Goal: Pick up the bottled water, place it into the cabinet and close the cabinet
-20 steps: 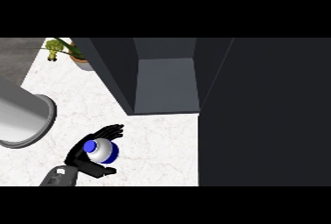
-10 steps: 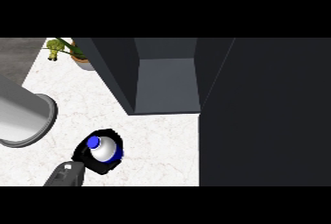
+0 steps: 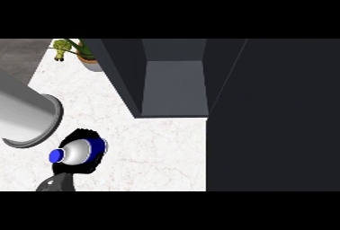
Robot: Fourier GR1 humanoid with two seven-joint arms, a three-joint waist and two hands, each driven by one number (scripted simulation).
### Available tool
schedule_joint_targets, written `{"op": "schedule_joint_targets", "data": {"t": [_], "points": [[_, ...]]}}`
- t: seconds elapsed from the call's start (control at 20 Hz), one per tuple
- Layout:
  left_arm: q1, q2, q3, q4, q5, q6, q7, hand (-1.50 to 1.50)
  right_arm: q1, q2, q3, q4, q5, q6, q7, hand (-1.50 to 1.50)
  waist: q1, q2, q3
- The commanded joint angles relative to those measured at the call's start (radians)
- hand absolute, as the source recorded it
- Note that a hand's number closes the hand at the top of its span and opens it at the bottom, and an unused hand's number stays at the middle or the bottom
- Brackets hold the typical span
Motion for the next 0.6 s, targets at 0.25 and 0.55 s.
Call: {"op": "schedule_joint_targets", "data": {"t": [0.25,0.55], "points": [[0.040,-0.033,0.007,-0.173,0.038,0.080,0.016,1.50,0.090,-0.015,-0.063,-0.229,-0.171,-0.056,0.103,-1.50,0.009,-0.001,0.003],[0.095,-0.161,-0.081,-0.395,0.000,0.222,0.080,1.50,0.135,-0.002,-0.062,-0.218,-0.149,-0.026,0.046,-1.50,0.013,-0.008,0.005]]}}
